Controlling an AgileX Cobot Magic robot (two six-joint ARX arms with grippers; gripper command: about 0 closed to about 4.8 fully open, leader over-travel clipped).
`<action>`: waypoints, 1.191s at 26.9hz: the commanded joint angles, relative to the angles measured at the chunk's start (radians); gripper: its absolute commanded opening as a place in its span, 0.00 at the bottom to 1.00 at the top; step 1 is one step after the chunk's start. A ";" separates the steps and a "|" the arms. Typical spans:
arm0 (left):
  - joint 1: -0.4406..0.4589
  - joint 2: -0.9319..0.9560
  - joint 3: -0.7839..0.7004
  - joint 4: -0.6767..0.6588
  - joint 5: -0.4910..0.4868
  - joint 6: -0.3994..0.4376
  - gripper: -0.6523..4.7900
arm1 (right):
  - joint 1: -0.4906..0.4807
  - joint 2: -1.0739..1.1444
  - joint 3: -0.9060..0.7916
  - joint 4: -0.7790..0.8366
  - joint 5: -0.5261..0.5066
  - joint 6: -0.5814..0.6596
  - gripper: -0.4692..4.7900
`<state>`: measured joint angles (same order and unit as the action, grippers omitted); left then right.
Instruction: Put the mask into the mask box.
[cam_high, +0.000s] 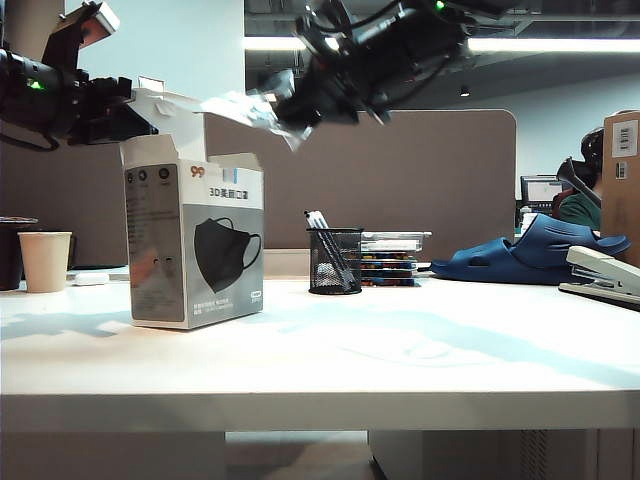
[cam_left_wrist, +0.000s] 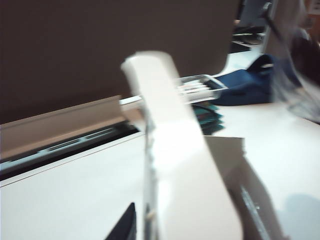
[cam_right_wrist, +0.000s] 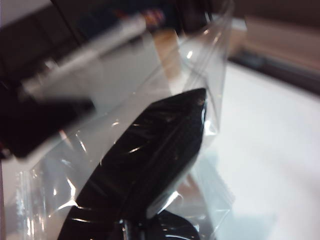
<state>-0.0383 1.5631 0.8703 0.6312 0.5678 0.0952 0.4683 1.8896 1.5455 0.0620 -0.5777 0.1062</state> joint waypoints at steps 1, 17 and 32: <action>0.001 0.002 0.003 -0.008 0.077 0.002 0.11 | 0.013 0.000 0.003 0.129 0.007 -0.003 0.08; 0.002 0.002 0.003 -0.006 0.320 0.001 0.11 | 0.072 0.119 0.002 0.364 0.018 -0.046 0.08; 0.003 0.002 0.003 0.000 0.324 0.002 0.11 | 0.102 0.163 -0.001 0.190 0.063 -0.426 0.08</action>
<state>-0.0326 1.5673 0.8703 0.6094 0.8871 0.0944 0.5674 2.0480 1.5475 0.3061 -0.5163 -0.3069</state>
